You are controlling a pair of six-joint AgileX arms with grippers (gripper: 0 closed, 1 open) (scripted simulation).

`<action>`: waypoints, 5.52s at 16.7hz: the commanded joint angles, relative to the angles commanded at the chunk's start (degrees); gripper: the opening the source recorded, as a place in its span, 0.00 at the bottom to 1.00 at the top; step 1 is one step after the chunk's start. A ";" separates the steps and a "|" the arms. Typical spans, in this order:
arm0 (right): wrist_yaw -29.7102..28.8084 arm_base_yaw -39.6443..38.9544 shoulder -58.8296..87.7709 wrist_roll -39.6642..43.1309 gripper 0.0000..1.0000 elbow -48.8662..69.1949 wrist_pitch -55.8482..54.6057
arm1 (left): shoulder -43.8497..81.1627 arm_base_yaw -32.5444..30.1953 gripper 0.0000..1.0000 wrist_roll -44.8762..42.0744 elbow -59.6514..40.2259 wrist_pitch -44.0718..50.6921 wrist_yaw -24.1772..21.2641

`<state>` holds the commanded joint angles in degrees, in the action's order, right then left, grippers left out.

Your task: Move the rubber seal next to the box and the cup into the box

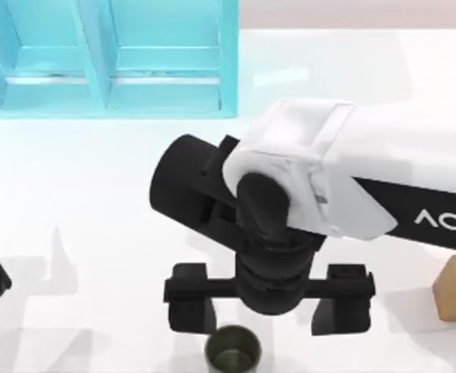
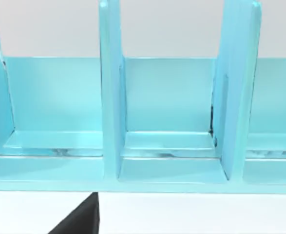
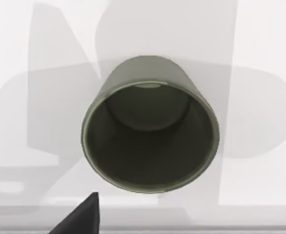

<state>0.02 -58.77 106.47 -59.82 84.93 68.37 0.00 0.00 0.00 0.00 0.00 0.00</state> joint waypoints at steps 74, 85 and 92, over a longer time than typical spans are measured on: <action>-2.13 93.14 -18.62 93.80 0.00 -17.74 -2.56 | 0.00 0.00 1.00 0.00 0.00 0.00 0.00; -1.87 97.08 -18.55 97.73 0.00 -20.35 -5.56 | 0.00 0.00 1.00 0.00 0.00 0.00 0.00; -1.97 96.09 -16.15 96.71 0.00 -29.83 -17.76 | 0.00 0.00 1.00 0.00 0.00 0.00 0.00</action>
<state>-1.96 37.32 90.32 36.90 55.10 50.61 0.00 0.00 0.00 0.00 0.00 0.00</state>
